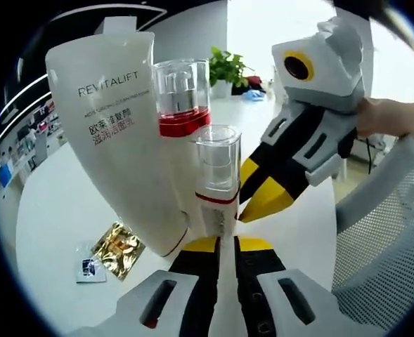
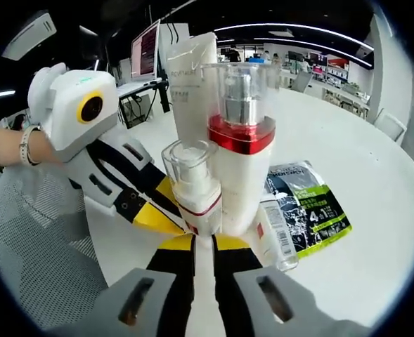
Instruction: Arrange the skincare products in the storage area until every visible bottle or jar stands upright without overlapping.
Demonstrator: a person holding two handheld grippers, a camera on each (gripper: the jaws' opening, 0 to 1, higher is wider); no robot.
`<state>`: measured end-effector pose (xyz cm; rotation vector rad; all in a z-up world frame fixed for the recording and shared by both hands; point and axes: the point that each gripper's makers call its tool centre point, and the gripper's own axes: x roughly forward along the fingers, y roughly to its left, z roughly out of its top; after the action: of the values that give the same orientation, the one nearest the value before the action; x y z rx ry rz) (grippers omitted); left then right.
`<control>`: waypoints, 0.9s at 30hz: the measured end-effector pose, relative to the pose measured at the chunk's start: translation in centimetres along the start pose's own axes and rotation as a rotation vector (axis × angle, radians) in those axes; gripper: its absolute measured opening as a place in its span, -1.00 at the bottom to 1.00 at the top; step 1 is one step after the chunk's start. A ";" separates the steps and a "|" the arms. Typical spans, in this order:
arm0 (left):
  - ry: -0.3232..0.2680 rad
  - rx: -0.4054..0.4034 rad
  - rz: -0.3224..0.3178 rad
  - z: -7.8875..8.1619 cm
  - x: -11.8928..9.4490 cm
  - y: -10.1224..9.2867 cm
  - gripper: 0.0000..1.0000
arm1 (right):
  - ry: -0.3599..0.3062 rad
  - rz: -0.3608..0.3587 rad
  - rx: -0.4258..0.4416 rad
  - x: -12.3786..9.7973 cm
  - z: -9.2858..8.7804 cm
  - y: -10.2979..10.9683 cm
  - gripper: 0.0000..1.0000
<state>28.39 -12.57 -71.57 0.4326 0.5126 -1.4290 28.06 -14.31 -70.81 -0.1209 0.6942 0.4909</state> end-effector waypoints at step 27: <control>0.012 -0.023 0.043 -0.1 -0.9 0.7 -0.88 | -0.029 -0.030 -0.013 -1.3 0.8 -0.1 -0.76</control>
<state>29.06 -11.70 -71.13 0.4319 0.5265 -1.3791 27.67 -14.69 -69.38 -0.1362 0.6599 0.4674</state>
